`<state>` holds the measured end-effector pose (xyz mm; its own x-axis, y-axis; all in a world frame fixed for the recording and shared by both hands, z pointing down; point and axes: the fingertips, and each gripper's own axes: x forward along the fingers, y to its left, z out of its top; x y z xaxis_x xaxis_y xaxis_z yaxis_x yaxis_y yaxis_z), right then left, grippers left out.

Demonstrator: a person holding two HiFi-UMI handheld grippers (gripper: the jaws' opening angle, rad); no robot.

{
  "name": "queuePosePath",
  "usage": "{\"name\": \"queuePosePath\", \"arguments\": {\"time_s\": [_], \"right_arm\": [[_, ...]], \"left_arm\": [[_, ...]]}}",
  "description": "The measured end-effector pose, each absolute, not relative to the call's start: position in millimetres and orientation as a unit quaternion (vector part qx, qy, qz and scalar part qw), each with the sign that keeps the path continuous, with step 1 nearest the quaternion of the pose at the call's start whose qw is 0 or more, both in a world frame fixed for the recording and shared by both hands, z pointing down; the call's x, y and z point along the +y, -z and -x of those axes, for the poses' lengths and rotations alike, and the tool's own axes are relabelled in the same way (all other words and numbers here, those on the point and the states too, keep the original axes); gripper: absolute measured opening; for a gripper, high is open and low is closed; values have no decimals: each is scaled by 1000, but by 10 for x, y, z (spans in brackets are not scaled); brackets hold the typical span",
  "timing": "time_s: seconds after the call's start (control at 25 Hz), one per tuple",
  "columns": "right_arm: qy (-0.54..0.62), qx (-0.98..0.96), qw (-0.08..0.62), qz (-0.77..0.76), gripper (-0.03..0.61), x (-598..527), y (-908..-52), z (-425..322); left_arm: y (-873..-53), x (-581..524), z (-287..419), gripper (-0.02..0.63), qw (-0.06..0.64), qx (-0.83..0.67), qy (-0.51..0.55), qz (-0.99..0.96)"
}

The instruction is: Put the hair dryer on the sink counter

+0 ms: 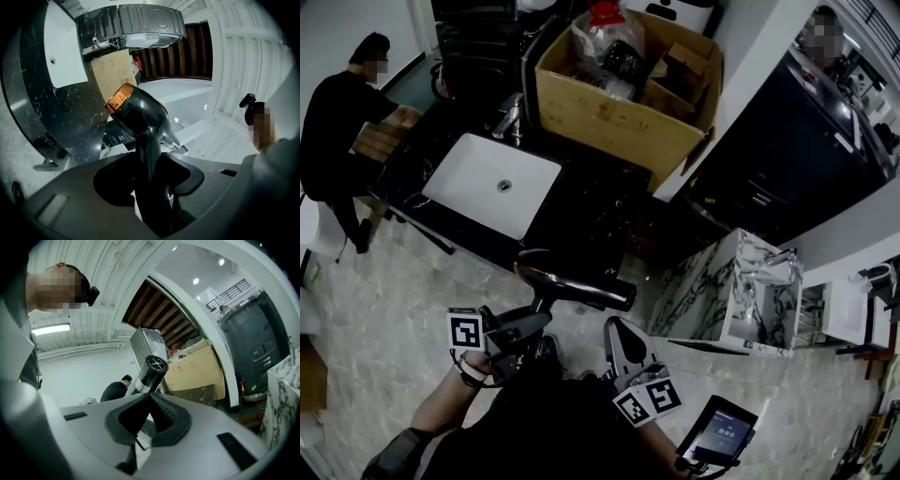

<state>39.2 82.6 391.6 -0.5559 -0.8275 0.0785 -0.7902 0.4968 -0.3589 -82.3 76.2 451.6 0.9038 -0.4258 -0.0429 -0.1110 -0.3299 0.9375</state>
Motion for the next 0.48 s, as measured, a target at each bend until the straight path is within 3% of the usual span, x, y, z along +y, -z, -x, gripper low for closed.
{"name": "queuePosePath", "arguments": {"time_s": [0.48], "right_arm": [[192,862,24,469,-5,674,-4074,-82]], "left_arm": [[-4559,513,1069,176,545,-156,150,-810]]}}
